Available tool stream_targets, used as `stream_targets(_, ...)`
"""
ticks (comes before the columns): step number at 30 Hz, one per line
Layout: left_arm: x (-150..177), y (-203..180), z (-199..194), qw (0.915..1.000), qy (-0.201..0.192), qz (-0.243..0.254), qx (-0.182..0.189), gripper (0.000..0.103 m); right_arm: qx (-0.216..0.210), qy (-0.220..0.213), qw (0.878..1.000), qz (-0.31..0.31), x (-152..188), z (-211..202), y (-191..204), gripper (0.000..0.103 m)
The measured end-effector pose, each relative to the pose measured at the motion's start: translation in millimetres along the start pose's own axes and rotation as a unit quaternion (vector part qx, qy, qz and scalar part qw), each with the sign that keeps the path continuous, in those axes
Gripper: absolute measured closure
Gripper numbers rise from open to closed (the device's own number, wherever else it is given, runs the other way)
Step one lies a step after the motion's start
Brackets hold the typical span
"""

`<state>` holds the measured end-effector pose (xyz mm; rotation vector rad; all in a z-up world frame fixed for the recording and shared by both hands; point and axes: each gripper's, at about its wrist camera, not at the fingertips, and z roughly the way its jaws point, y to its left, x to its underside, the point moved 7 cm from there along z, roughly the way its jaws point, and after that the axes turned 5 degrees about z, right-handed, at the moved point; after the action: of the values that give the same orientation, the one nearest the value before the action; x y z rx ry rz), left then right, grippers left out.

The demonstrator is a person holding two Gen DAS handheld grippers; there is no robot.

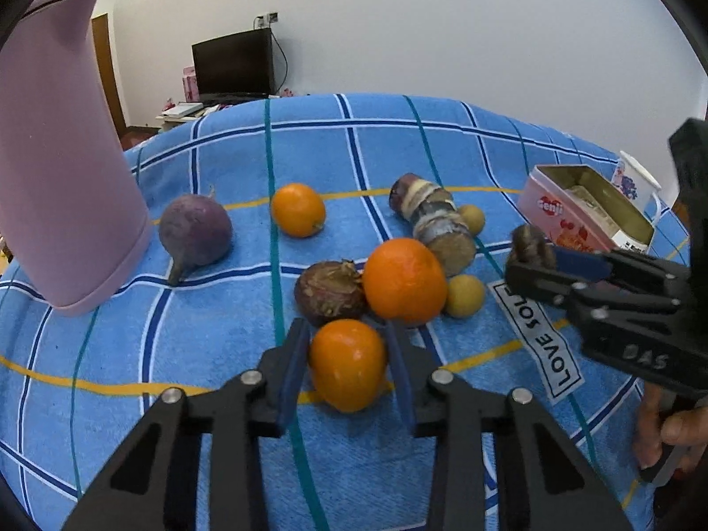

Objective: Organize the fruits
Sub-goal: 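Grasp the small orange with the left tool while the right tool grasps the dark brown fruit, then carry the orange into the pink tin with the left tool while the right tool places the dark fruit there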

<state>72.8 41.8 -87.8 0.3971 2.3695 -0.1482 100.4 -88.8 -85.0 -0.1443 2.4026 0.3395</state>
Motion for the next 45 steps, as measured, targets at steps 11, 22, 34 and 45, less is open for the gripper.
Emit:
stream_targets(11, -10.5, 11.0, -29.0, 0.9952, -0.085, -0.044, 0.019, 0.066, 0.007, -0.098, 0.995, -0.032, -15.0, -55.0, 3.3, 0.056)
stream_targets(22, -38.9, -44.7, -61.2, 0.9859, -0.165, -0.011, 0.026, 0.066, 0.058, -0.155, 0.985, -0.057, -24.1, -84.3, -38.2, 0.056)
stream_targets(34, -72.2, -141.7, -31.1, 0.9854, -0.155, 0.023, 0.067, 0.066, 0.118, -0.148, 0.982, -0.011, -24.1, -93.7, -133.3, 0.056)
stream_targets(45, -97.3, -220.9, -1.5, 0.9858, -0.133, 0.048, 0.091, 0.066, 0.152, -0.121, 0.981, 0.001, -15.6, -91.9, -180.7, 0.056)
